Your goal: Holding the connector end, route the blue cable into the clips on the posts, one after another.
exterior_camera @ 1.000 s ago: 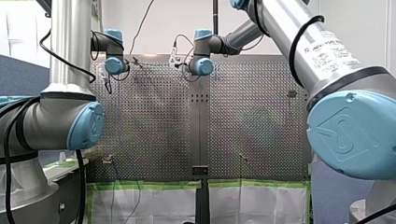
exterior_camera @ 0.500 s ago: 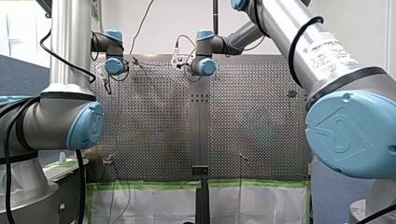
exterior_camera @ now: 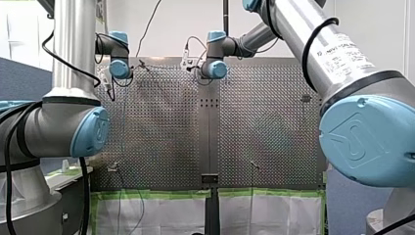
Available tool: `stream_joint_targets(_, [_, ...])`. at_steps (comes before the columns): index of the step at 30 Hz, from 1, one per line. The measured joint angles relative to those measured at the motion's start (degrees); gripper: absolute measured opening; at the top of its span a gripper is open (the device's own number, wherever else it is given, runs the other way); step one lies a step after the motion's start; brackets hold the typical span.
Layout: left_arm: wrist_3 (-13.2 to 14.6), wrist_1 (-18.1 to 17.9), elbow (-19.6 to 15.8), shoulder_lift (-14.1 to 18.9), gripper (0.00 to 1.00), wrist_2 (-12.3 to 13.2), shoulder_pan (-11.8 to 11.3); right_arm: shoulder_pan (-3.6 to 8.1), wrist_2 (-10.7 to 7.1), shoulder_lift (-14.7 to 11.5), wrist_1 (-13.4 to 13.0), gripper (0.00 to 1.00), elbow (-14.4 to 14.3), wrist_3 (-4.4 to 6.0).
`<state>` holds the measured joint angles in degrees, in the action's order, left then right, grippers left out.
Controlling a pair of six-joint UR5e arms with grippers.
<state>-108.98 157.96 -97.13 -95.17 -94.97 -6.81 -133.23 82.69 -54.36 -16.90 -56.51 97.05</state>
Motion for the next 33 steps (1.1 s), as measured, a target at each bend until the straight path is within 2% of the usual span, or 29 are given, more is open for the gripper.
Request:
stream_joint_targets(6, [-2.4, 3.7, -0.2, 0.2, 1.0, 0.9, 0.4, 0.02, -0.05, 0.0, 0.8, 0.0, 1.1, -0.1])
stream_joint_targets(14, [-4.5, 8.1, -3.9, 2.9, 1.0, 2.8, 0.7, 0.04, -0.06, -0.1, 2.2, 0.0, 2.1, -0.4])
stream_joint_targets(19, [-5.8, 8.7, -7.0, 5.9, 1.0, 3.5, 0.9, 0.05, -0.06, -0.1, 2.4, 0.0, 2.1, -0.46])
stream_joint_targets(25, [-6.0, 8.8, -9.9, 8.3, 1.0, 3.8, 1.2, 0.04, -0.06, -0.1, 2.5, 0.0, 2.2, -0.52])
stream_joint_targets(33, [-6.5, 8.8, -10.8, 12.3, 1.0, 3.6, 2.0, -0.11, -0.06, -0.1, 2.8, 0.0, 2.3, -0.53])
